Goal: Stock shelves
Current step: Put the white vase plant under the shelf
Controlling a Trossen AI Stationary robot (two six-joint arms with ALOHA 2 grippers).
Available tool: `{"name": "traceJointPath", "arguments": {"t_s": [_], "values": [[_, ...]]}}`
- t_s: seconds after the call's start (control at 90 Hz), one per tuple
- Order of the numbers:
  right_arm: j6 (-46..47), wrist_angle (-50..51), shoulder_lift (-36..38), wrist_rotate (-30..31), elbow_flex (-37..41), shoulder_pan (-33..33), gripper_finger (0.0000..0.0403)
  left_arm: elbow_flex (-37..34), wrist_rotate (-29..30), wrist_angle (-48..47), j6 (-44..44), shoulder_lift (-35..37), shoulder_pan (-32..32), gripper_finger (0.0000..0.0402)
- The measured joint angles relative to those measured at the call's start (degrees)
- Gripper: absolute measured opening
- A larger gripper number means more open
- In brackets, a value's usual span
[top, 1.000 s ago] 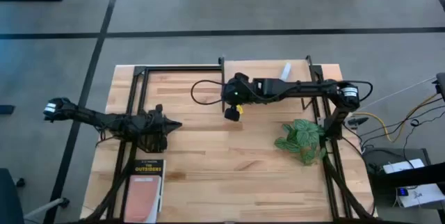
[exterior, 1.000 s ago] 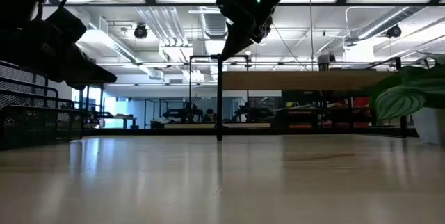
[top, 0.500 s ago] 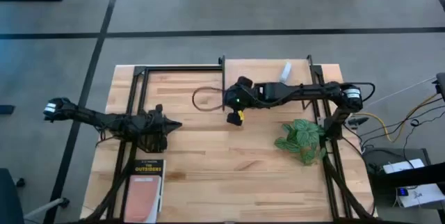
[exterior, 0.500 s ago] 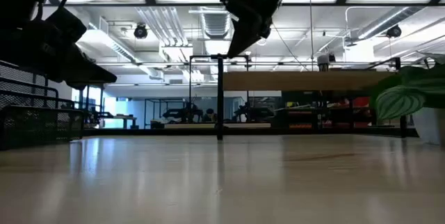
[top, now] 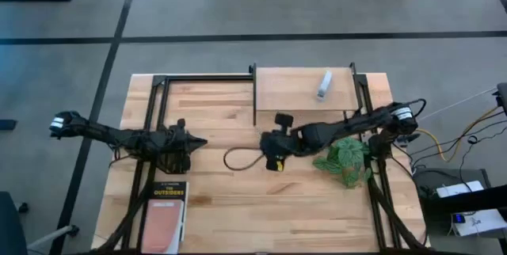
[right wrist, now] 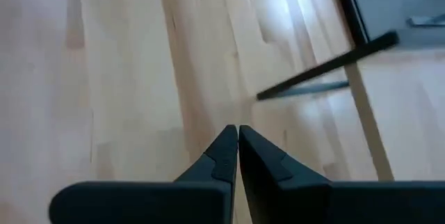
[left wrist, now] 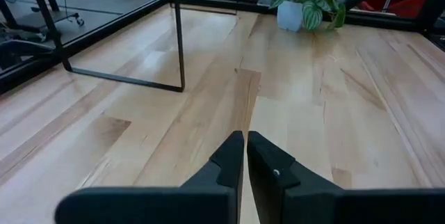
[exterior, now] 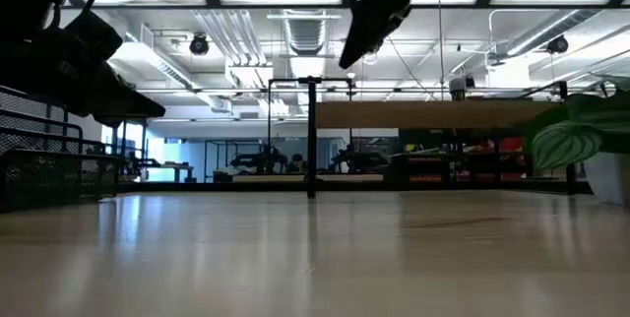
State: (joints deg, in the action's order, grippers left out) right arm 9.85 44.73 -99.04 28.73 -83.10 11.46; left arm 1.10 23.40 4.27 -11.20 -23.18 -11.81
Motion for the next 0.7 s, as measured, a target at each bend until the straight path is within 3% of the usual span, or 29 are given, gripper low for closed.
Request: {"name": "traceJointPath", "arguments": {"t_s": [0.3, 0.7], "values": [[0.93, -0.13, 0.0, 4.46, 3.05, 6.48, 0.0, 0.01, 0.0, 0.0, 0.0, 0.0, 0.02, 0.0004], [0.12, -4.44, 0.0, 4.65, 9.37, 9.36, 0.0, 0.01, 0.0, 0.0, 0.01, 0.0, 0.0, 0.0004]]}}
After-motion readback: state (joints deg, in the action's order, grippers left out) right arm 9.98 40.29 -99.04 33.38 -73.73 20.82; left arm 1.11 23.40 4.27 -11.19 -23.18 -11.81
